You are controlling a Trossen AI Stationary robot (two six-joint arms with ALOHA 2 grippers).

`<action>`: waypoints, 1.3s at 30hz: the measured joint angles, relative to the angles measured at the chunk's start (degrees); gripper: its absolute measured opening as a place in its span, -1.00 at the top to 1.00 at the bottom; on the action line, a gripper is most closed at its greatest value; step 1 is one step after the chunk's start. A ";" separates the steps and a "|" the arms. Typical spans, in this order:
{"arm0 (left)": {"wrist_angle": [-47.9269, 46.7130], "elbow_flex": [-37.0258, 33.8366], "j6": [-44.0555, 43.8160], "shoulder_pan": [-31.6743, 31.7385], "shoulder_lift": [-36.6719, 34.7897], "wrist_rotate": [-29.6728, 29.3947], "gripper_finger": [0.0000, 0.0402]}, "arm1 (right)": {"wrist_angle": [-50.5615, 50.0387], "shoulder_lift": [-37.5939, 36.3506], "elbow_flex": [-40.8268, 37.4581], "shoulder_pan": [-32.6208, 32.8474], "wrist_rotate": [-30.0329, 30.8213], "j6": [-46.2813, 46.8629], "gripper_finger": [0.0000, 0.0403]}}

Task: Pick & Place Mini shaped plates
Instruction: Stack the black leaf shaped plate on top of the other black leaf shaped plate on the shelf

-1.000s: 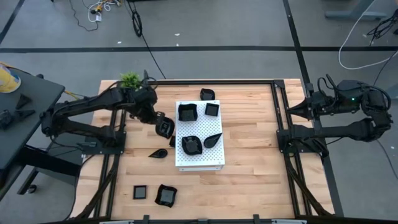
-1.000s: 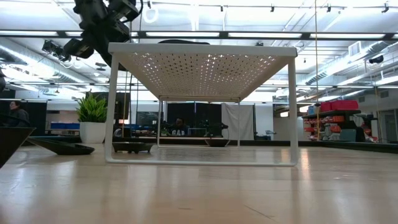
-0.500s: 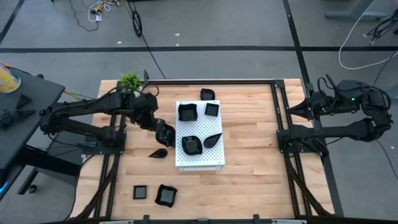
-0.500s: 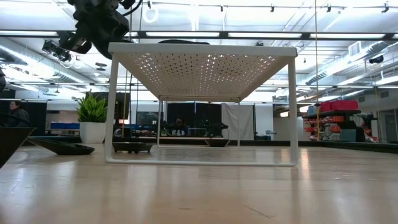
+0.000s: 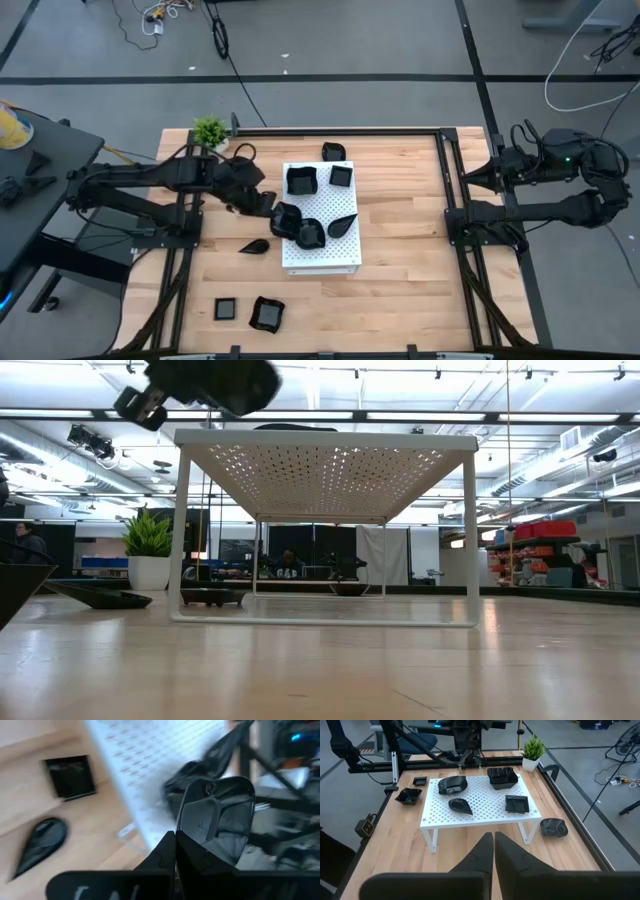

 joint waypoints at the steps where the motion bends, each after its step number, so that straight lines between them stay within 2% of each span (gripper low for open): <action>1: 1.34 0.00 -0.99 -0.34 0.33 -0.08 0.97 | -0.01 -0.01 -0.01 -0.02 0.00 0.01 0.89; 11: 5.88 0.00 -11.93 -5.36 5.32 -4.85 0.96 | -0.02 -0.02 -0.02 -0.02 0.00 0.02 0.89; 17: 11.78 0.00 -19.59 -9.44 8.31 -8.45 0.98 | 0.00 0.00 -0.02 0.00 0.00 0.02 0.89; 25: 13.57 0.00 -27.29 -12.22 9.07 -13.62 0.96 | -0.02 0.00 0.00 0.00 0.00 0.01 0.89; 39: 12.99 0.04 -31.19 -13.27 11.76 -15.55 0.96 | 0.00 0.00 0.00 -0.02 0.00 0.01 0.89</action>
